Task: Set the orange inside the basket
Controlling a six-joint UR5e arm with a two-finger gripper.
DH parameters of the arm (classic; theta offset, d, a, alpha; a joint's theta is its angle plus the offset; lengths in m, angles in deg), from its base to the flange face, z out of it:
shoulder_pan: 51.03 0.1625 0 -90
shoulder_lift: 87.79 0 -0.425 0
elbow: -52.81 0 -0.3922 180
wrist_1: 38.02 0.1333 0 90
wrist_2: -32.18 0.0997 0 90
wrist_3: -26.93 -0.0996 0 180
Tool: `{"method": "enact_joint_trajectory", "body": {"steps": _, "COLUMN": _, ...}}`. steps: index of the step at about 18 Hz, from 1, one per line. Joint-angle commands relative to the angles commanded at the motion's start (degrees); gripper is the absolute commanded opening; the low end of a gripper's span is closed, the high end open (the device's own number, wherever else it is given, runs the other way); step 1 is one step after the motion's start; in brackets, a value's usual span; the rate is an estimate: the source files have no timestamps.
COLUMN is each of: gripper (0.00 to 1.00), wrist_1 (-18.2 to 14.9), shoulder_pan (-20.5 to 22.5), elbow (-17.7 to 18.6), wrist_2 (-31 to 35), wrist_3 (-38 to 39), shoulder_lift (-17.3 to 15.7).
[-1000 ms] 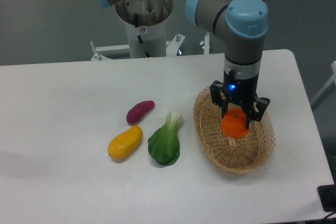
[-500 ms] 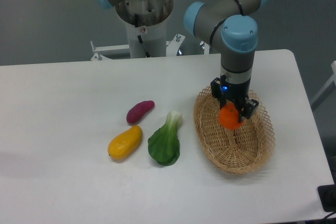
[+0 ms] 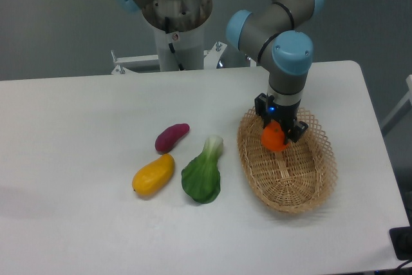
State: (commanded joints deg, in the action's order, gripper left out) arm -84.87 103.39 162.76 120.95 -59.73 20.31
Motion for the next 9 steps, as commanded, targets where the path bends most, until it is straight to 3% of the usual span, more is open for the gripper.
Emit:
{"method": "enact_joint_trajectory", "body": {"steps": 4, "gripper": 0.80, "wrist_1": 0.00, "shoulder_pan": 0.00, "elbow": -0.09, "wrist_2": 0.00, "wrist_3": 0.18, "shoulder_lift": 0.00}}
{"method": "enact_joint_trajectory", "body": {"steps": 7, "gripper": 1.00, "wrist_1": 0.26, "shoulder_pan": -0.09, "elbow": -0.35, "wrist_2": -0.09, "wrist_3": 0.35, "shoulder_lift": -0.09}}
{"method": "enact_joint_trajectory", "body": {"steps": 9, "gripper": 1.00, "wrist_1": 0.26, "shoulder_pan": 0.00, "elbow": -0.61, "wrist_2": -0.44, "wrist_3": 0.35, "shoulder_lift": -0.44}}
